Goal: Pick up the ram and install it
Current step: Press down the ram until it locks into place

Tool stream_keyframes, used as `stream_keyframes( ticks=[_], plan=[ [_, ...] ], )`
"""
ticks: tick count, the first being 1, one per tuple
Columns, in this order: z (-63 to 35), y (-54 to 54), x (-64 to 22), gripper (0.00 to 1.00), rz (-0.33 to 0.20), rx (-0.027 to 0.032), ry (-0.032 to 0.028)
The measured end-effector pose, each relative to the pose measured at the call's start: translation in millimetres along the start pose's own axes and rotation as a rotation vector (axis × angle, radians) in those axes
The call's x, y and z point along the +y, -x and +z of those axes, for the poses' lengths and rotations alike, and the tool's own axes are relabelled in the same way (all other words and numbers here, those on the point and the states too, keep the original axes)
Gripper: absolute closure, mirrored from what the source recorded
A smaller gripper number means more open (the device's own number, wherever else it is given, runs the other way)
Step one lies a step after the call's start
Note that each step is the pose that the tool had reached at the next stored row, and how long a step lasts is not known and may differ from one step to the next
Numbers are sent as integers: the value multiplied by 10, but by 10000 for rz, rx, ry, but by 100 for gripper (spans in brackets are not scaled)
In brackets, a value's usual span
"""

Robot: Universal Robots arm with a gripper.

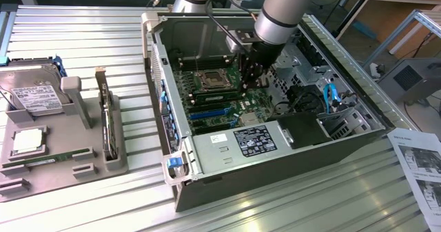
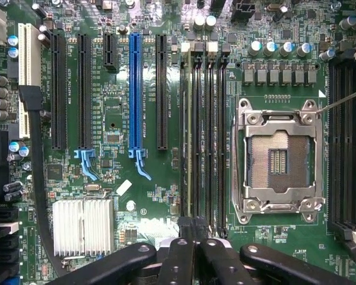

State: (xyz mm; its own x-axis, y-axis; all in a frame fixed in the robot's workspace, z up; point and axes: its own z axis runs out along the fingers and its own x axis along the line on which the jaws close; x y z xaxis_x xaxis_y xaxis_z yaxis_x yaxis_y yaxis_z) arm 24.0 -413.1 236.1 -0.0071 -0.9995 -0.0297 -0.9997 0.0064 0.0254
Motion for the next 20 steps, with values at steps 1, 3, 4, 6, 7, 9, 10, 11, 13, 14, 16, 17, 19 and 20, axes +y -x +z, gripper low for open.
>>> stream_keyframes(
  ticks=[1, 3, 4, 6, 7, 9, 10, 11, 13, 14, 16, 17, 19, 20],
  plan=[
    [-16, 1, 0, 89, 0, -2, 0],
    [-63, 2, 2, 89, 0, -1, 0],
    [-96, 3, 2, 89, 0, 0, 0],
    [-124, 4, 3, 89, -1, -1, 0],
    [-124, 4, 3, 89, -1, -2, 0],
    [-124, 4, 3, 89, -1, -1, 0],
    [-125, 2, 7, 89, -1, 0, 1],
    [-125, -6, 24, 89, -1, -9, 1],
    [-123, -14, 72, 89, -1, -19, 0],
    [-123, -15, 91, 89, -1, -21, -1],
    [-122, -19, 125, 89, -2, -23, -1],
    [-121, -20, 137, 89, -1, -22, -1],
    [-121, -22, 164, 89, -1, -21, -1],
    [-121, -23, 182, 89, 1, -21, -1]
  ],
)
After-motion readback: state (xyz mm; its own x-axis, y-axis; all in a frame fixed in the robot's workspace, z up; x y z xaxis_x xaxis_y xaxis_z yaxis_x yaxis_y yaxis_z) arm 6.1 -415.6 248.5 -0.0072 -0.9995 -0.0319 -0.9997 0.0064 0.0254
